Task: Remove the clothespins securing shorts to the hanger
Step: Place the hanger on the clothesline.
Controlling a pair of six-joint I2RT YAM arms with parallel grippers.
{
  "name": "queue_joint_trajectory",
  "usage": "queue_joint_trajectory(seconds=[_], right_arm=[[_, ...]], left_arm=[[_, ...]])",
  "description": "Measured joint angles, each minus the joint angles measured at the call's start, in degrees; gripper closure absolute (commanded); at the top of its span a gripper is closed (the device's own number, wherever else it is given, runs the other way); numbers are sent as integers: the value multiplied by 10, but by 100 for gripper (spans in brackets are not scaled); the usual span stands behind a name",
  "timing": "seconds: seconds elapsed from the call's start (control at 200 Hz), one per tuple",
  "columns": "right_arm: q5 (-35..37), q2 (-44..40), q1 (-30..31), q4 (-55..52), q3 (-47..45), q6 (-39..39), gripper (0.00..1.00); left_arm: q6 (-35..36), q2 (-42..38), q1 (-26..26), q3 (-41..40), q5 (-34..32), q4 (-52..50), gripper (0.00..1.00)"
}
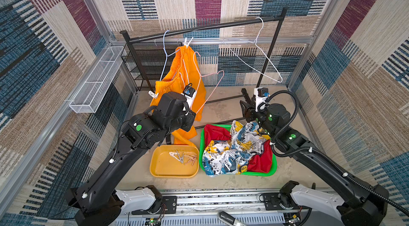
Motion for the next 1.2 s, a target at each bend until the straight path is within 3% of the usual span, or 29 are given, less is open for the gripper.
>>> queue_joint_trajectory(seconds=[0.411, 0.791, 1.202], right_arm=[[-8, -17, 0, 0, -56, 13, 38], [-37, -33, 0, 10, -83, 22, 38], [-56, -45, 0, 17, -95, 26, 37]], left_arm=[[4, 112, -77, 176, -122, -28, 100], [41, 225, -87, 342, -196, -54, 100], [66, 324, -92, 447, -263, -65, 100]])
